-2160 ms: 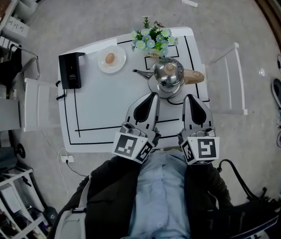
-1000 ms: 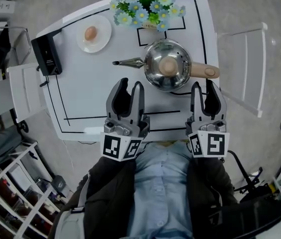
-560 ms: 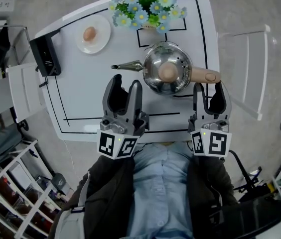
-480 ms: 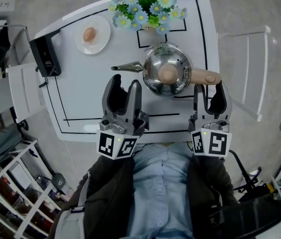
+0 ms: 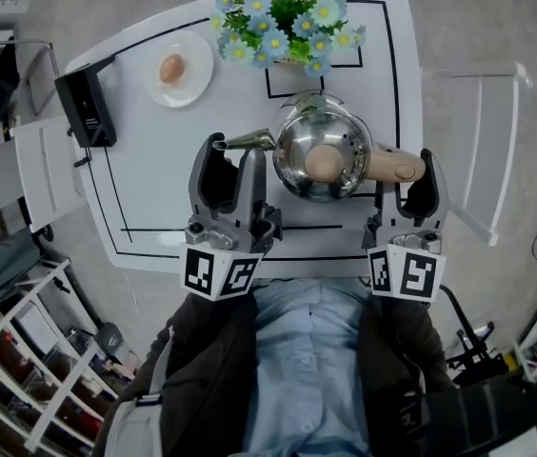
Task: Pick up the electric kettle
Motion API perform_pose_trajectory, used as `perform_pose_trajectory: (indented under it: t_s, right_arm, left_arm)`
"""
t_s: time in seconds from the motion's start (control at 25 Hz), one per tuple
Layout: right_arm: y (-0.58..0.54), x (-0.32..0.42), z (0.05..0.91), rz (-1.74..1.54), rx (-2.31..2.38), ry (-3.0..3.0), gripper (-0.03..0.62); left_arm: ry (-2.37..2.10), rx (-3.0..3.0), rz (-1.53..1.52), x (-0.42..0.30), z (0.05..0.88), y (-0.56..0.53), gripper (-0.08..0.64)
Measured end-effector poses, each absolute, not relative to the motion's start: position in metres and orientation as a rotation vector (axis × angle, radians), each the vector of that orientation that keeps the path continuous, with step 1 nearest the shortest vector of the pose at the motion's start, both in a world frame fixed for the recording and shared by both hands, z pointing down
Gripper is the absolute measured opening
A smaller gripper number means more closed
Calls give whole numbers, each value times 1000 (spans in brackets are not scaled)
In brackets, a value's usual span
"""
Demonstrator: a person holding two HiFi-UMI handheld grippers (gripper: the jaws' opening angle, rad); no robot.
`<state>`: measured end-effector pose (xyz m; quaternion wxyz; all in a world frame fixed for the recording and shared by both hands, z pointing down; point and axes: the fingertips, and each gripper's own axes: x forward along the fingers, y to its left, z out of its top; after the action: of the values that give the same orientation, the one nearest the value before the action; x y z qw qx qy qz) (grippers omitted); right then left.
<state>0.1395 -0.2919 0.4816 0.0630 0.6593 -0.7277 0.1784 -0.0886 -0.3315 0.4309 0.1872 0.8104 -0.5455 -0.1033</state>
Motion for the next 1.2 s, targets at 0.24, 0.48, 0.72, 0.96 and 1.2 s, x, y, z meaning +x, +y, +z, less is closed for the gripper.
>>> perform_pose_trajectory:
  t_s: [0.24,0.48,0.72,0.96,1.2]
  right_arm:
    - [-305,143,483,522,1987,-2195,232]
    - [-316,143,483,496,1972,-2200,232]
    - [-321,142,484,479,1961,-2219,229]
    - [-321,136,483,461,1927,-2239,182]
    - [-322,133,483,455,1917,-2244,118]
  left_arm:
    - [-1529,2287,-292,-83,433,-344,224]
    - [-1545,2286,-293,-83,434,-354,222]
    - [-1539,2324,-251,-76,435,-357,116]
    - [-1547,2343,-221,-73,436,-358,55]
    - [-1554,2351,-202,-73,436,-358,49]
